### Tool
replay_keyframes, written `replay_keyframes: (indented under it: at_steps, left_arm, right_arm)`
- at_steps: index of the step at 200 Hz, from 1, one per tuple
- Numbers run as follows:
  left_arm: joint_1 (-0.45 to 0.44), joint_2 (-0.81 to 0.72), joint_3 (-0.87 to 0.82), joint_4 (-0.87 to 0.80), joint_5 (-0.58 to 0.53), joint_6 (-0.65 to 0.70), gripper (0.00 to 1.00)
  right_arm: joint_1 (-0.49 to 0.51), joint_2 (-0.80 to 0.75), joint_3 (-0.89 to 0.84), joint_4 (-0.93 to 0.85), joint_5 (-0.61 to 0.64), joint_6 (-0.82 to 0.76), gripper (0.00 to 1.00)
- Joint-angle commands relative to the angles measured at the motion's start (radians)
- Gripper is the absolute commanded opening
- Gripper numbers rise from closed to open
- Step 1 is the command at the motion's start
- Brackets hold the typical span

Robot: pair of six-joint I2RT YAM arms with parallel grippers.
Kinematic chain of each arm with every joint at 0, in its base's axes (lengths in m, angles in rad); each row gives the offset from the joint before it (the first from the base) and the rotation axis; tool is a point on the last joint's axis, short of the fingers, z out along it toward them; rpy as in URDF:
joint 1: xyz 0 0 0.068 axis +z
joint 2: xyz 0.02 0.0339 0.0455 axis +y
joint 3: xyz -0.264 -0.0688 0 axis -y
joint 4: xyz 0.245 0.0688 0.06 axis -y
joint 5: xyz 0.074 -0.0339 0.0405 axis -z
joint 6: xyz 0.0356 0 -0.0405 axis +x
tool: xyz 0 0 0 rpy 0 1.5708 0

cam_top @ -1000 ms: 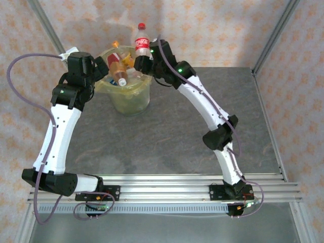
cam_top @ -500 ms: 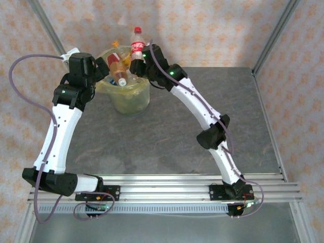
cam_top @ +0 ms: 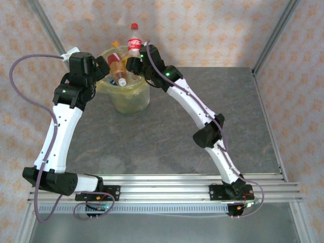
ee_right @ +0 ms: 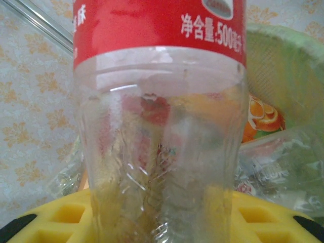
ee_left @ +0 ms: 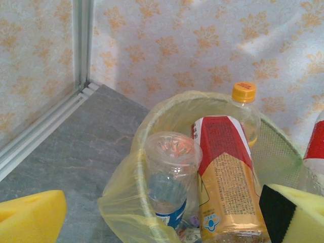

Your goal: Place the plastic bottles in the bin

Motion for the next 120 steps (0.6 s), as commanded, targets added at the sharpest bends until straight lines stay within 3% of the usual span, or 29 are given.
replay_keyframes:
  at_steps: [1, 24, 120]
  left_arm:
    - [0.007, 0.005, -0.002, 0.025, 0.014, -0.009, 1.0]
    - [0.007, 0.007, 0.002, 0.026, 0.019, -0.012, 1.0]
    - [0.008, 0.011, 0.018, 0.034, 0.042, -0.023, 1.0]
  right_arm:
    - [0.006, 0.021, 0.041, 0.033, 0.003, 0.005, 0.51]
    - [0.007, 0.02, 0.04, 0.019, -0.004, 0.001, 0.6]
    - [0.033, -0.021, 0.042, -0.043, 0.028, -0.045, 0.66]
